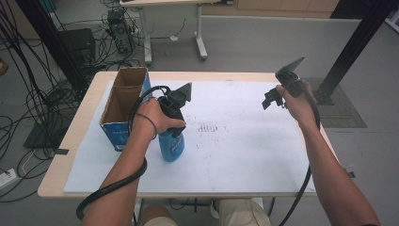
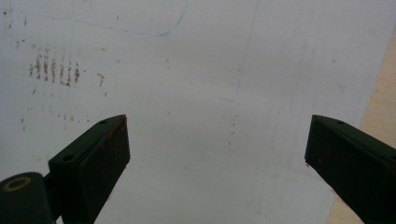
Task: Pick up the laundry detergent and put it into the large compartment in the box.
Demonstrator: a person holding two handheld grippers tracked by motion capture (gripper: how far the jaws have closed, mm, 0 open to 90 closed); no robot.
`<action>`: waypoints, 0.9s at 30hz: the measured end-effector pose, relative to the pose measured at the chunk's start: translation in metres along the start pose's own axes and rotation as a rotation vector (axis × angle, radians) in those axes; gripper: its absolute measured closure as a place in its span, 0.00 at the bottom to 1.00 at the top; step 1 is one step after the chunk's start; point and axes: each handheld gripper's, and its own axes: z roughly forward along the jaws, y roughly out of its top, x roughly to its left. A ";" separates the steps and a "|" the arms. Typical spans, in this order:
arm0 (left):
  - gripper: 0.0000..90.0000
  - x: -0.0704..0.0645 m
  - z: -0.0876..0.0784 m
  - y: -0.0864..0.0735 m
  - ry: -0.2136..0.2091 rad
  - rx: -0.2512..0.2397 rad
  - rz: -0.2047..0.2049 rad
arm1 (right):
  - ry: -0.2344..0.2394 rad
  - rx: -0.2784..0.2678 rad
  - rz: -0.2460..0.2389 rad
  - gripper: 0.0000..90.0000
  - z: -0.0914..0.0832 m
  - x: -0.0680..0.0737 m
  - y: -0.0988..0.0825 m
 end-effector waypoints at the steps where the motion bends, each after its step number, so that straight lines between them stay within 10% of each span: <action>1: 0.42 0.000 0.000 0.000 -0.001 -0.001 0.000 | 0.000 0.000 0.000 0.07 0.000 0.000 0.000; 27: 0.42 -0.001 0.000 -0.001 0.002 -0.002 -0.013 | -0.011 -0.011 0.002 0.07 -0.004 0.001 -0.003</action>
